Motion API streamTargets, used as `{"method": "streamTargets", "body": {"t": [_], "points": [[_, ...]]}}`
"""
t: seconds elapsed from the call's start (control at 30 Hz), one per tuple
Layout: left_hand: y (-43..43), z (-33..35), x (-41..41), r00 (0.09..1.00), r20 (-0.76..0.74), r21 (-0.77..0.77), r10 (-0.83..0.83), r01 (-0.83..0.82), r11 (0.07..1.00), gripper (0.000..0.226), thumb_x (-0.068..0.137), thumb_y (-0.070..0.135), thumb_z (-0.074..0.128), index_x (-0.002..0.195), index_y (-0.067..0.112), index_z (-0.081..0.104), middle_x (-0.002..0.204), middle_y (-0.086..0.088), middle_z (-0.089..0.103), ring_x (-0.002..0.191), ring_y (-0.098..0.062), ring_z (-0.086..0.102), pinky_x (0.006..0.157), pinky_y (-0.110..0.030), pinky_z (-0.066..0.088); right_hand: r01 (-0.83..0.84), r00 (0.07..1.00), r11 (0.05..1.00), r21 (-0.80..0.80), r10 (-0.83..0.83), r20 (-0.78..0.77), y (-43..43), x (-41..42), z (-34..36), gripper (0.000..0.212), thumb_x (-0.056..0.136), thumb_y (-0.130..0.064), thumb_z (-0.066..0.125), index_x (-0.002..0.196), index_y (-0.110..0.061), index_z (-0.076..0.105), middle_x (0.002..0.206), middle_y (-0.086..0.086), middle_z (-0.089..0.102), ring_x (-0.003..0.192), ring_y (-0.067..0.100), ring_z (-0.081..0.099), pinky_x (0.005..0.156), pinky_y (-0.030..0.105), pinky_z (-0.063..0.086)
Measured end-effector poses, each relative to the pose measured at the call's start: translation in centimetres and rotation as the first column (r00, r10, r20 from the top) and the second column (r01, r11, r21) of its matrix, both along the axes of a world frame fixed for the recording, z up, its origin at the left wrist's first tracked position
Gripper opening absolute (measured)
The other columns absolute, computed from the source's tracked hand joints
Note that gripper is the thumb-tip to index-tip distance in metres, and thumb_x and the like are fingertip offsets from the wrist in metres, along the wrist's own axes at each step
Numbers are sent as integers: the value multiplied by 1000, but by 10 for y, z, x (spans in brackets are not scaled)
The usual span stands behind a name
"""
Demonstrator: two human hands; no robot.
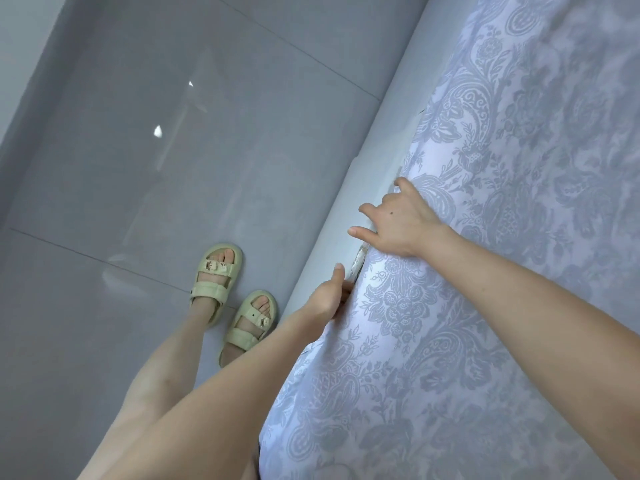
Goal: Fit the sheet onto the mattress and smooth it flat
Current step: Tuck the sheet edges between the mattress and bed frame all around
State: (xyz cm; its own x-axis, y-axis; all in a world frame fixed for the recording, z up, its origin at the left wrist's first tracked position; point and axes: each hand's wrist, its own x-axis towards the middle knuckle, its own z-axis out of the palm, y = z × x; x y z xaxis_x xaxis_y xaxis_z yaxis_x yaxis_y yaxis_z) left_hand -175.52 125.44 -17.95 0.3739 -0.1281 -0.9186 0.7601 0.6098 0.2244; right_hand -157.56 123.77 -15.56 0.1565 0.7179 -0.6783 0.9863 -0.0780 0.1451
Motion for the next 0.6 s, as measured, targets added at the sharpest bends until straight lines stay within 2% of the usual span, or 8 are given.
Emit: {"method": "streamTargets", "body": {"t": [0.07,0.17,0.3,0.47,0.6], "points": [[3,-1,-18,994,-27,57,103,-102,993,49,101,45,24,90,14,61,98,-7,66,83,-17,59,92,-31,46,48,999,998,28,-47,-23,-3,-4,3,63,93,-60,16,122,-18,54,91,6,71,102,23,60,112,45,15],[2,-3,-45,995,-16,74,97,-95,993,38,101,36,33,92,11,61,95,-6,65,83,-19,59,91,-33,47,120,991,986,112,-112,-77,-12,-20,10,57,97,-53,22,117,-16,60,94,4,71,104,23,60,114,43,5],[2,-6,-68,997,-1,83,71,-71,994,33,100,31,37,91,10,60,92,-5,66,81,-19,59,84,-30,47,88,995,979,183,-78,-59,-28,-49,13,65,90,-51,16,98,-15,70,87,2,72,95,24,63,111,45,8],[27,-2,-80,998,19,186,59,-61,981,26,98,23,40,90,11,61,92,-6,66,80,-17,58,79,-28,45,166,980,960,224,-136,-144,-29,-76,30,58,90,-48,24,93,-15,71,85,2,73,91,23,65,109,43,11],[31,3,-101,998,49,185,-39,29,982,24,94,14,41,80,16,61,86,-3,64,77,-16,55,73,-25,43,200,959,963,179,-155,-237,-25,-109,48,62,89,-47,16,91,-18,70,86,-1,72,93,22,63,110,38,10]]}}
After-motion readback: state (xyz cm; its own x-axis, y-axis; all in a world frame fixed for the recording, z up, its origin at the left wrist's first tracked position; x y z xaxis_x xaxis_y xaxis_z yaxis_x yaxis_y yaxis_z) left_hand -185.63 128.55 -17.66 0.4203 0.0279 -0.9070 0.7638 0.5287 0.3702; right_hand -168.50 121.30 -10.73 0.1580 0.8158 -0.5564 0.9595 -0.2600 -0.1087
